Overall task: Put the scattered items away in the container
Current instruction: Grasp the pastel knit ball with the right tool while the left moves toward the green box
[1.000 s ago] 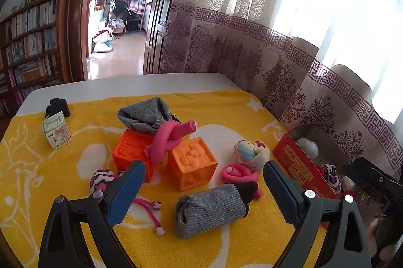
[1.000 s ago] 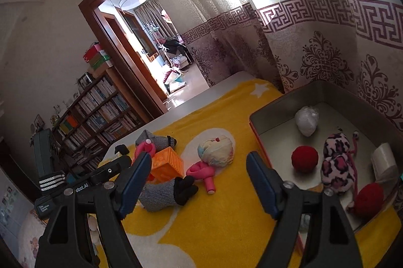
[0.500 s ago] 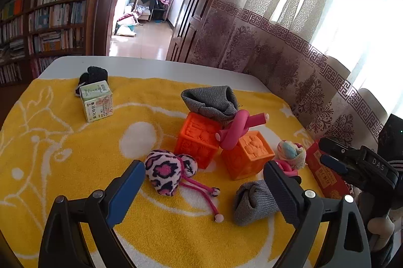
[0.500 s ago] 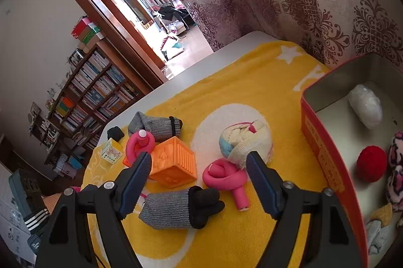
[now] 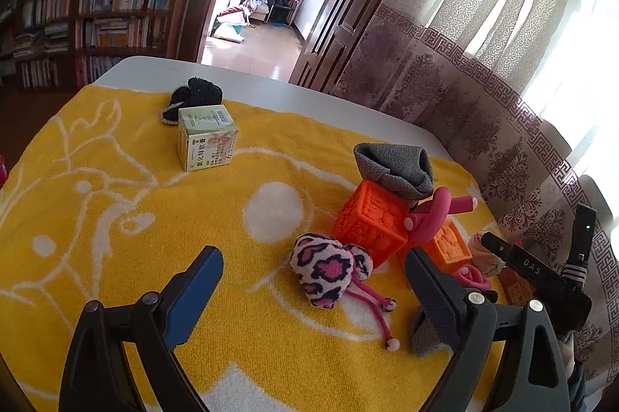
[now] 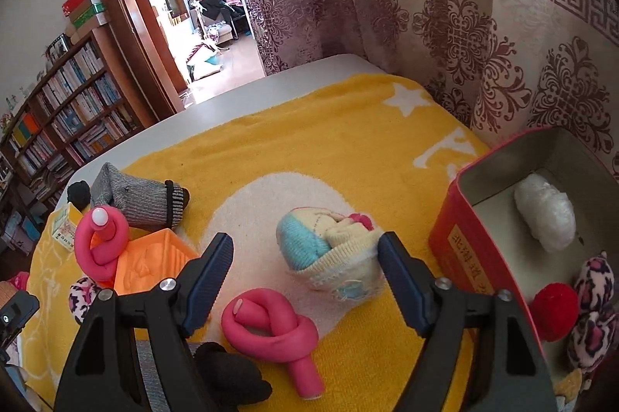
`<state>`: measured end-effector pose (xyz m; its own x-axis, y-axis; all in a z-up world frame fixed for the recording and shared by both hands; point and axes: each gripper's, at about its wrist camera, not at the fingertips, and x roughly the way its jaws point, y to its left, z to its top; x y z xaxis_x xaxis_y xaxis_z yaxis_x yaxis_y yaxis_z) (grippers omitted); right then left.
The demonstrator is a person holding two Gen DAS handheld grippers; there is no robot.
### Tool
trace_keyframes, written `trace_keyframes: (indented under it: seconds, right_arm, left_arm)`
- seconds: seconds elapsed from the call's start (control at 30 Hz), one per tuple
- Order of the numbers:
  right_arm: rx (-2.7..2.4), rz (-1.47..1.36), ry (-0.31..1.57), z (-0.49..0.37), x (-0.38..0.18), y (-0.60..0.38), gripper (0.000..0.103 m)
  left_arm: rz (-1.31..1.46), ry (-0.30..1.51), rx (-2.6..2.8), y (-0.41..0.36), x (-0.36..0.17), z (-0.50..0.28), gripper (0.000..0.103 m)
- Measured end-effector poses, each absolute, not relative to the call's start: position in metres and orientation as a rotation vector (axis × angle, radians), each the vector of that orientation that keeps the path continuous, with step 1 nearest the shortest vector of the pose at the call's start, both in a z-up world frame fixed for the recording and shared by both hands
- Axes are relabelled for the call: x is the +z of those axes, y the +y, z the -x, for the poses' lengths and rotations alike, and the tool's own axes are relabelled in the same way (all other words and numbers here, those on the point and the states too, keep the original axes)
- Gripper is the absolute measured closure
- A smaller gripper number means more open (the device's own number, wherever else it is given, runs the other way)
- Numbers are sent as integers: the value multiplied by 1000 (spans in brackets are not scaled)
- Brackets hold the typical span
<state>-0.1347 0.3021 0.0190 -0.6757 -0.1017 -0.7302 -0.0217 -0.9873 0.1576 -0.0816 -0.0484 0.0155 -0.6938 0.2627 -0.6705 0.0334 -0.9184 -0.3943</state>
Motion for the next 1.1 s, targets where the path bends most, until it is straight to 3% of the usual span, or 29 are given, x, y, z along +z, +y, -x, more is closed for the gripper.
trace_keyframes:
  seconds: [0.33, 0.4, 0.47, 0.9, 1.1]
  right_arm:
    - [-2901, -1301, 72, 153, 4, 291, 23]
    - [-2889, -1345, 102, 159, -1, 291, 28]
    - [-2858, -1388, 47, 164, -5, 297, 39]
    - [-2692, -1236, -308, 139, 20, 299, 40]
    - [-2670, -1241, -379, 138, 19, 309, 40]
  left_arm:
    - [1224, -602, 2737, -59, 2, 87, 7]
    - [1234, -600, 2737, -59, 0, 88, 7]
    - [1243, -602, 2736, -59, -2, 88, 7]
    - [1261, -673, 2833, -90, -3, 92, 7]
    - [1331, -538, 2945, -93, -1, 121, 7]
